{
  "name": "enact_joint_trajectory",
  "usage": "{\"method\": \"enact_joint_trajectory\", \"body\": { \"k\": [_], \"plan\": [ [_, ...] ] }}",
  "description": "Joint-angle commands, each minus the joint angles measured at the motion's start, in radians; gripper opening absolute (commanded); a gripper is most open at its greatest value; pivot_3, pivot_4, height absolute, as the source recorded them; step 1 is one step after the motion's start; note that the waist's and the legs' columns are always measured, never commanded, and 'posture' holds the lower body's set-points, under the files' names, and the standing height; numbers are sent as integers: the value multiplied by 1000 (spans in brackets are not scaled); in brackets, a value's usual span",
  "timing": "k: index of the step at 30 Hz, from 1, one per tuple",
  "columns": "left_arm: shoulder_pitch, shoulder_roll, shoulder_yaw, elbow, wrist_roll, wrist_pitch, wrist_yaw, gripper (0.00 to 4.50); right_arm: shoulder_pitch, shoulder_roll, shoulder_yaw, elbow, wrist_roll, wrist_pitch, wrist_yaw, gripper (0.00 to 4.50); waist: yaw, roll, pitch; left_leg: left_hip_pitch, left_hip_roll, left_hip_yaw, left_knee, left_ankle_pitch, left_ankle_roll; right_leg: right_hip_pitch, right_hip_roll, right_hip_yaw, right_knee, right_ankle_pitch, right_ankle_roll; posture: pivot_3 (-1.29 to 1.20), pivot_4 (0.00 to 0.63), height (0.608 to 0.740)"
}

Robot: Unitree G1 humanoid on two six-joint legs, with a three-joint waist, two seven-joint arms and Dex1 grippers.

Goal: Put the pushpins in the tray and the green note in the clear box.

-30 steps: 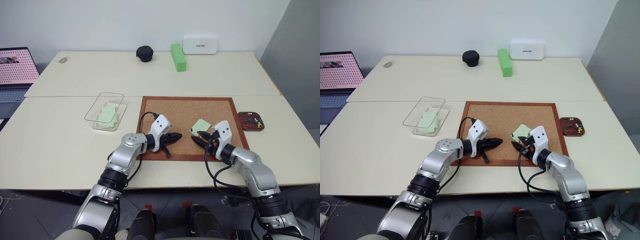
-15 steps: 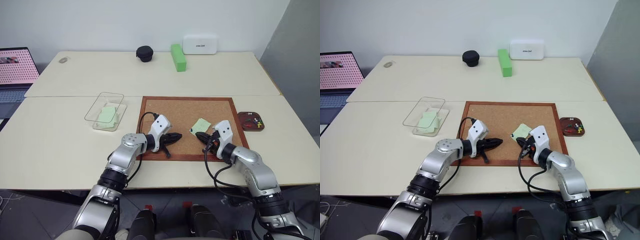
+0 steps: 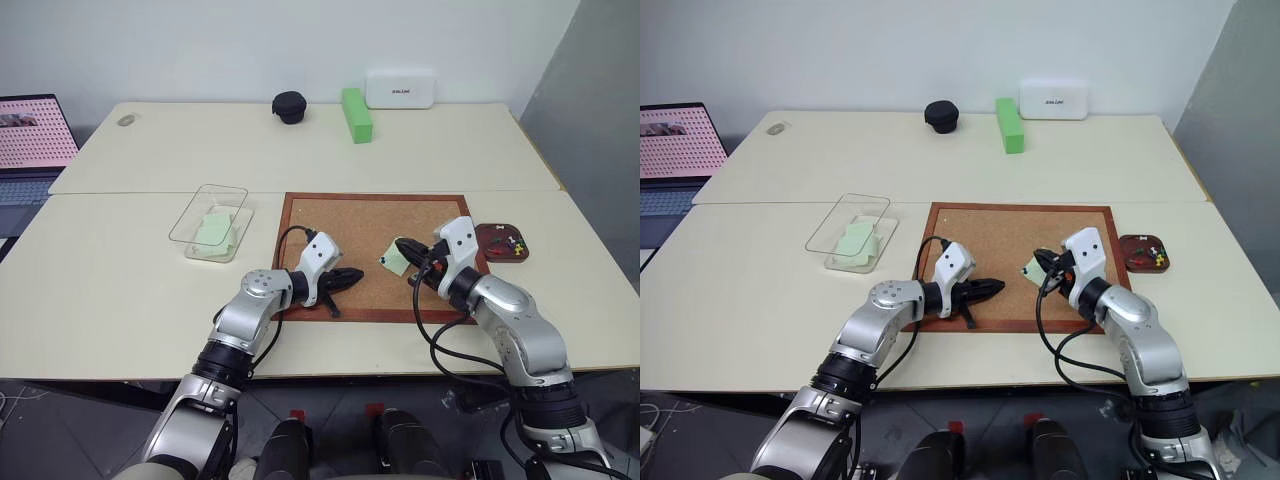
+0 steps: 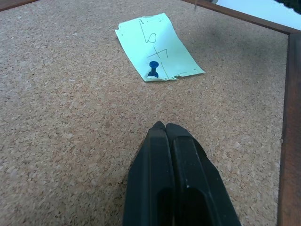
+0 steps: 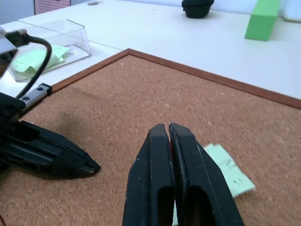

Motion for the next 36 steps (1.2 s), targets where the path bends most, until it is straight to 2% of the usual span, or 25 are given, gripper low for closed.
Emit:
{"method": "enact_joint_trajectory", "body": {
  "k": [1,6,8,15,23,28,32,33,36],
  "plan": [
    [22,-3,-28,26,10,36,-5,0,-19,0,-88,-21,17,1,-63,20,0,0,0,0,0,0,0,0,0,0,0,0,0,0,0,0,150,740],
    [21,-4,-26,31,11,29,-4,0,-74,-44,-182,126,-136,-90,-276,20,1,0,0,0,-1,0,0,0,0,0,0,0,0,0,0,0,150,740],
    [24,-1,-26,31,12,25,-5,0,-92,-76,-209,191,-169,-118,-311,20,1,0,0,0,0,0,0,0,0,0,-1,0,0,0,0,0,150,740],
    [13,-4,-26,44,14,18,-5,0,-149,-131,-205,339,-209,-195,-312,20,-2,0,0,0,0,1,0,0,0,0,0,1,0,0,0,0,150,740],
    [10,-6,-19,52,17,12,3,0,-180,-209,-122,519,-353,-324,-331,20,-1,0,0,0,-1,1,0,0,0,0,0,1,0,0,0,0,150,740],
    [17,-4,-19,45,16,12,6,0,-189,-218,-117,570,-364,-352,-323,20,-1,0,0,0,-1,1,0,0,0,0,0,2,0,0,0,0,150,740],
    [17,-6,-20,45,14,15,9,0,-200,-214,-119,594,-353,-360,-297,544,-1,0,0,0,-1,1,0,0,0,0,0,2,0,0,0,0,150,740],
    [15,-7,-20,43,13,17,9,0,-201,-213,-120,600,-355,-362,-297,918,-1,0,0,0,-1,1,0,0,0,0,0,2,0,0,0,0,150,740],
    [12,-8,-19,40,11,23,9,0,-203,-212,-122,606,-357,-363,-294,1525,-1,0,0,0,-1,1,0,0,0,0,0,1,0,0,0,0,150,740]
  ]
}}
